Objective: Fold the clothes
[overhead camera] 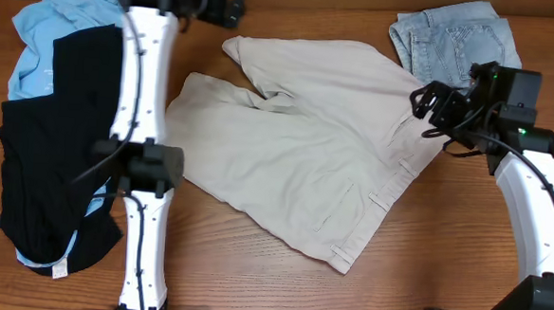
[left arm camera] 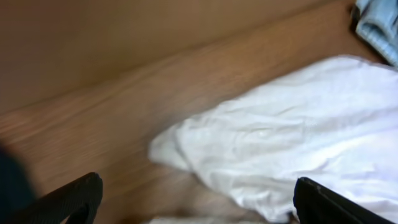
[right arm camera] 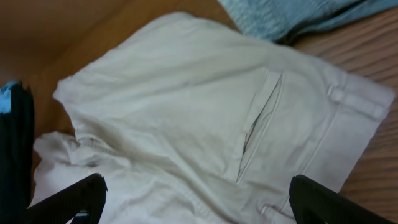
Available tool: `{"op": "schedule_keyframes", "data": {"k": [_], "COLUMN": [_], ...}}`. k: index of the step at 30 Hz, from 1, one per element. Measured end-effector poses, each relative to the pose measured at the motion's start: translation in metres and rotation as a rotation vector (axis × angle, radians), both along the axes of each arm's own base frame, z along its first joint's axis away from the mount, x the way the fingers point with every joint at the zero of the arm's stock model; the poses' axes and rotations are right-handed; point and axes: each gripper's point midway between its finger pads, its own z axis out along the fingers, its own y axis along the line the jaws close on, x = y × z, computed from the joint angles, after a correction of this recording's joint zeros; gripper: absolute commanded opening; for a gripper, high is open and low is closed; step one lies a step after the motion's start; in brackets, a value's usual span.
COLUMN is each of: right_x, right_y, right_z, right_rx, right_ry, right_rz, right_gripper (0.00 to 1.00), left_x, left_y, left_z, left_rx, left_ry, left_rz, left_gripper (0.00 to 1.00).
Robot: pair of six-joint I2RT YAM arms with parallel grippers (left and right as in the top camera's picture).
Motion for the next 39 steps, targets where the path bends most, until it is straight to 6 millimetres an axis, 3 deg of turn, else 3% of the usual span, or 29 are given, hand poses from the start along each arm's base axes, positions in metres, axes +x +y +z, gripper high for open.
{"op": "schedule_keyframes", "data": {"k": [6,10,16,20,26,29,34,39], "right_x": [-0.002,-0.002,-0.002,-0.002,-0.002,-0.002,-0.002,-0.002], "right_y": [0.002,0.0,-0.001,-0.001,-0.001,-0.001,-0.001,-0.002], "right_z": [-0.007,-0.008,-0.008,-0.008,-0.008,-0.008,-0.008,-0.008], "right_rx": [-0.015,-0.021,-0.026,-0.026,-0.026,-0.026,-0.029,-0.035], "right_ry": [0.027,0.029,0.029,0.03,0.029,0.029,0.03,0.03], "right_rz": [-0.001,-0.006,-0.009,-0.009,-0.009,-0.009,-0.011,-0.015], "right_gripper": [0.96,0.96,0.96,0.95,0.95,0.95,0.95,0.95], "left_x": [0.017,0.018,0.017,0.016,0.019,0.021,0.022,0.02], "left_y": [-0.024,-0.021,-0.013,-0.009,-0.002,0.001,0.003,0.002], "left_z": [-0.099,-0.137,-0.154,-0.16,-0.165,-0.174,-0.184,-0.18], "left_rx": [0.011,0.022,0.045,0.056,0.082,0.095,0.103,0.092], "left_ry": [0.098,0.147,0.187,0.203,0.201,0.201,0.208,0.221], "left_rz": [-0.044,-0.027,0.031,0.06,0.1,0.109,0.119,0.134], "left_gripper": [0.97,0.96,0.96,0.82,0.85,0.71,0.07,0.04]}}
